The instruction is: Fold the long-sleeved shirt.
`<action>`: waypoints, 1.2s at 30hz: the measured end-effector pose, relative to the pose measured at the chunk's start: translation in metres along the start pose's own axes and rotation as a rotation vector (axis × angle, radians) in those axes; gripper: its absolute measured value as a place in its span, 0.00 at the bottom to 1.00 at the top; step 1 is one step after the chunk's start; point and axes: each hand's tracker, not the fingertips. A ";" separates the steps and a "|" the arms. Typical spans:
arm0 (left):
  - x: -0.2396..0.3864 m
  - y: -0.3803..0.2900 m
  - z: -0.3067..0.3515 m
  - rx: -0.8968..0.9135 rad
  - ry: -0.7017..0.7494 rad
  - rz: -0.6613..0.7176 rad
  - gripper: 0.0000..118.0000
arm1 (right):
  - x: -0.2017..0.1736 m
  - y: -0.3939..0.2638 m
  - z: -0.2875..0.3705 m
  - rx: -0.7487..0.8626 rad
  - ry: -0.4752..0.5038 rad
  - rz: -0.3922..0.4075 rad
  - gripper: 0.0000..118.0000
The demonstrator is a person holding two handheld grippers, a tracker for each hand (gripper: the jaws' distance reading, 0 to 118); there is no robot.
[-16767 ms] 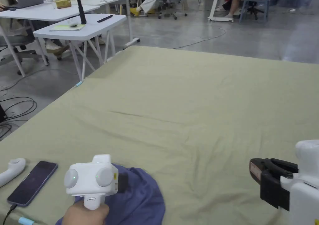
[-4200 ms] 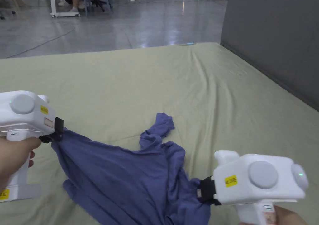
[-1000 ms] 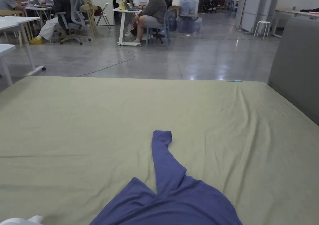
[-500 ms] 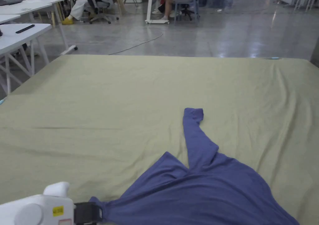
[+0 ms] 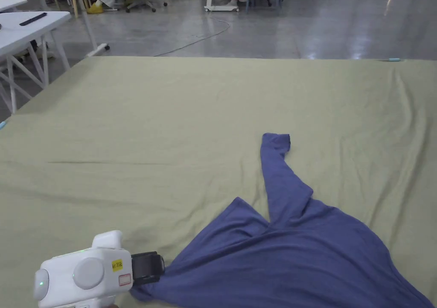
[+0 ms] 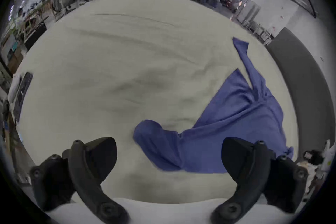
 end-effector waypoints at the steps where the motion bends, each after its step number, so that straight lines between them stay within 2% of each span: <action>1: 0.003 0.000 -0.010 -0.018 0.059 -0.046 0.81 | 0.000 0.008 -0.007 -0.005 -0.003 0.002 0.00; 2: 0.006 -0.001 -0.018 -0.056 0.112 -0.074 0.54 | 0.003 0.015 -0.013 -0.017 -0.012 0.012 0.00; 3: 0.011 -0.005 -0.017 -0.084 0.154 -0.083 0.11 | 0.002 0.023 -0.019 -0.025 -0.021 0.023 0.00; 4: 0.011 -0.009 -0.021 -0.081 0.167 -0.062 0.09 | 0.002 0.033 -0.025 -0.033 -0.025 0.043 0.00; 5: 0.008 -0.012 -0.019 -0.047 0.061 -0.019 0.09 | 0.003 0.044 -0.033 -0.070 -0.032 0.086 0.00; 6: 0.012 -0.013 -0.018 -0.025 0.065 -0.007 0.08 | 0.004 0.053 -0.040 -0.095 -0.046 0.102 0.00; 7: 0.015 -0.013 -0.012 -0.039 0.112 -0.048 0.08 | 0.006 0.068 -0.050 -0.086 -0.049 0.083 0.00; 9: 0.016 -0.011 -0.005 -0.038 0.084 -0.059 0.07 | 0.009 0.100 -0.070 -0.088 -0.029 0.075 0.00; 10: 0.016 -0.011 0.000 -0.033 0.052 -0.044 0.07 | 0.007 0.120 -0.079 -0.081 -0.010 0.068 0.09; 11: 0.016 -0.008 0.007 -0.029 0.039 -0.044 0.07 | 0.006 0.142 -0.096 -0.071 -0.006 0.068 0.39; 12: 0.017 -0.008 0.011 -0.029 0.032 -0.050 0.07 | 0.002 0.158 -0.112 -0.065 -0.007 0.071 0.82; 13: 0.018 -0.007 0.015 -0.024 0.027 -0.053 0.07 | -0.003 0.174 -0.133 -0.060 -0.013 0.101 1.00; 15: 0.017 -0.003 0.023 -0.019 0.004 -0.044 0.07 | -0.015 0.200 -0.172 -0.090 -0.039 0.147 1.00; 18: 0.017 -0.001 0.030 -0.010 -0.009 -0.033 0.07 | -0.023 0.218 -0.227 -0.221 -0.060 0.168 1.00; 19: 0.020 0.000 0.033 -0.006 -0.003 -0.037 0.07 | -0.027 0.219 -0.242 -0.258 -0.084 0.186 0.99; 20: 0.019 0.000 0.034 -0.007 0.000 -0.038 0.07 | -0.030 0.218 -0.252 -0.284 -0.114 0.203 0.92; 22: 0.016 0.001 0.036 -0.010 -0.002 -0.027 0.07 | -0.035 0.210 -0.256 -0.301 -0.155 0.220 0.62; 23: 0.018 0.001 0.037 -0.011 -0.003 -0.020 0.07 | -0.037 0.207 -0.251 -0.287 -0.128 0.220 0.59; 24: 0.018 0.001 0.038 -0.011 -0.002 -0.018 0.07 | -0.041 0.206 -0.246 -0.260 -0.137 0.233 0.45; 25: 0.018 0.000 0.039 -0.011 -0.002 -0.019 0.07 | -0.044 0.205 -0.238 -0.241 -0.146 0.255 0.17; 26: 0.020 0.000 0.040 -0.012 -0.003 -0.021 0.07 | -0.047 0.199 -0.222 -0.234 -0.138 0.278 0.00; 28: 0.024 0.000 0.044 -0.010 -0.006 -0.026 0.07 | -0.048 0.192 -0.204 -0.174 -0.136 0.314 0.00; 30: 0.026 -0.001 0.051 -0.004 -0.015 -0.027 0.07 | -0.044 0.187 -0.179 -0.152 -0.068 0.333 0.00; 33: 0.033 0.001 0.066 0.018 -0.041 -0.020 0.07 | -0.032 0.176 -0.121 -0.066 -0.022 0.300 0.00; 36: 0.039 0.003 0.087 0.052 -0.085 -0.002 0.07 | -0.021 0.166 -0.049 0.034 0.074 0.262 0.00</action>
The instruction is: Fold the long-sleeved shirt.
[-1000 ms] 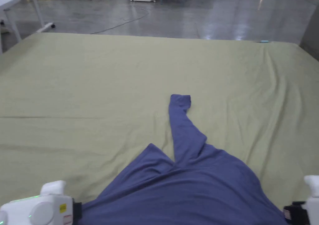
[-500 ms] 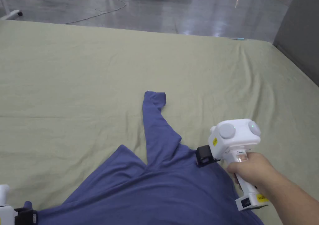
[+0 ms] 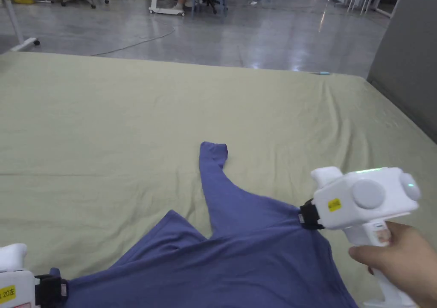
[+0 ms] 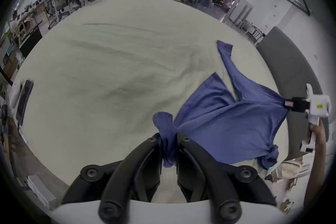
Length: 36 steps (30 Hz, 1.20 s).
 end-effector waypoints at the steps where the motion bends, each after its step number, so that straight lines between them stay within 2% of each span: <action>1: 0.005 0.002 0.010 0.012 -0.009 0.004 0.07 | 0.001 -0.006 0.027 0.031 0.005 -0.002 0.00; 4: 0.019 0.015 0.039 0.066 -0.074 -0.013 0.07 | -0.003 -0.015 0.105 0.152 -0.024 0.037 0.00; 9: 0.046 0.065 0.085 0.120 -0.171 -0.047 0.06 | 0.002 -0.012 0.212 0.321 -0.054 0.019 0.00; 12: 0.066 0.107 0.116 0.195 -0.252 -0.070 0.05 | 0.001 0.009 0.263 0.421 -0.143 0.061 0.00; 15: 0.086 0.152 0.150 0.269 -0.284 -0.088 0.05 | 0.008 0.038 0.307 0.495 -0.154 0.010 0.00; 17: 0.098 0.184 0.175 0.322 -0.285 -0.098 0.05 | 0.009 0.061 0.336 0.544 -0.204 0.029 0.00; 21: 0.122 0.250 0.222 0.393 -0.283 -0.118 0.05 | 0.000 0.123 0.383 0.604 -0.282 0.090 0.00; 24: 0.143 0.305 0.257 0.492 -0.246 -0.139 0.05 | -0.011 0.173 0.413 0.681 -0.406 0.165 0.00; 25: 0.153 0.321 0.268 0.545 -0.237 -0.151 0.05 | -0.014 0.190 0.421 0.714 -0.458 0.217 0.00; 26: 0.162 0.338 0.276 0.575 -0.186 -0.175 0.05 | -0.015 0.207 0.425 0.733 -0.496 0.234 0.00; 29: 0.175 0.383 0.295 0.603 -0.192 -0.146 0.05 | -0.015 0.251 0.439 0.747 -0.499 0.207 0.00; 32: 0.183 0.428 0.307 0.628 -0.143 -0.144 0.05 | -0.013 0.294 0.449 0.763 -0.556 0.196 0.00; 36: 0.189 0.470 0.329 0.682 -0.158 -0.104 0.05 | -0.010 0.337 0.463 0.814 -0.588 0.155 0.00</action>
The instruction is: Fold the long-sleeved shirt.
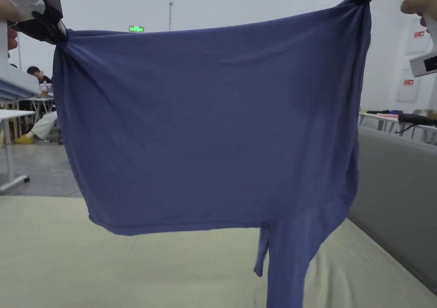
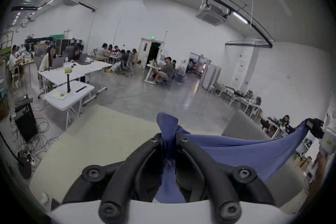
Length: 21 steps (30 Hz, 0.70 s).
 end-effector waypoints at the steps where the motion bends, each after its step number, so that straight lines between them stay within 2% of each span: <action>1: 0.001 0.010 -0.002 0.016 0.000 0.012 0.05 | 0.000 0.010 -0.005 0.012 -0.022 0.002 0.00; 6: 0.005 0.043 -0.006 0.074 0.003 0.062 0.04 | 0.000 0.047 -0.023 0.052 -0.051 -0.020 0.00; 9: 0.009 0.050 -0.019 0.069 0.027 0.036 0.04 | -0.005 0.053 -0.040 0.047 -0.053 -0.033 0.00; 12: 0.009 0.040 -0.045 0.035 0.052 -0.014 0.04 | -0.021 0.036 -0.065 0.030 -0.056 0.000 0.00; 16: -0.011 -0.006 -0.100 -0.085 0.094 -0.058 0.04 | -0.048 -0.026 -0.120 -0.090 -0.008 0.028 0.00; 18: -0.023 -0.042 -0.133 -0.150 0.117 -0.086 0.04 | -0.066 -0.073 -0.150 -0.168 0.029 0.005 0.00; 21: -0.045 -0.117 -0.184 -0.299 0.118 -0.122 0.04 | -0.105 -0.166 -0.196 -0.326 0.068 0.041 0.00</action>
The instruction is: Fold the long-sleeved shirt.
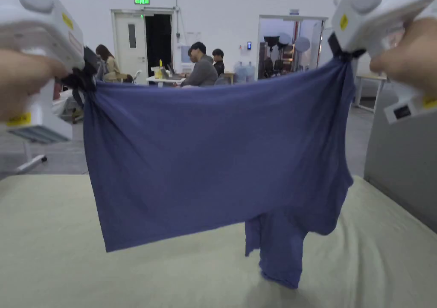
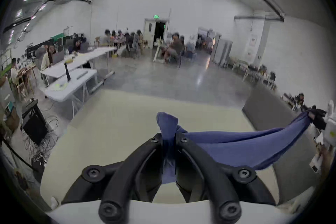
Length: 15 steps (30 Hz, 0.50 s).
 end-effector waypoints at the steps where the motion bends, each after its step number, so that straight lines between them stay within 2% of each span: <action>1: -0.005 -0.024 -0.027 -0.049 -0.006 0.008 0.04 | -0.015 -0.029 -0.024 -0.054 0.024 0.009 0.00; 4: -0.015 -0.099 -0.087 -0.192 -0.001 0.029 0.04 | -0.058 -0.121 -0.082 -0.179 0.097 0.006 0.00; 7: -0.023 -0.169 -0.130 -0.293 0.044 -0.001 0.04 | -0.098 -0.196 -0.113 -0.242 0.087 0.079 0.00; 8: -0.027 -0.188 -0.142 -0.340 0.047 -0.005 0.04 | -0.106 -0.214 -0.121 -0.273 0.110 0.069 0.00; 10: -0.034 -0.217 -0.148 -0.377 0.036 0.037 0.04 | -0.114 -0.240 -0.132 -0.342 0.189 0.025 0.00; 12: -0.043 -0.235 -0.151 -0.409 0.031 0.072 0.04 | -0.120 -0.256 -0.136 -0.373 0.174 0.041 0.00; 15: -0.051 -0.248 -0.137 -0.425 0.034 0.060 0.04 | -0.112 -0.272 -0.128 -0.404 0.208 0.024 0.00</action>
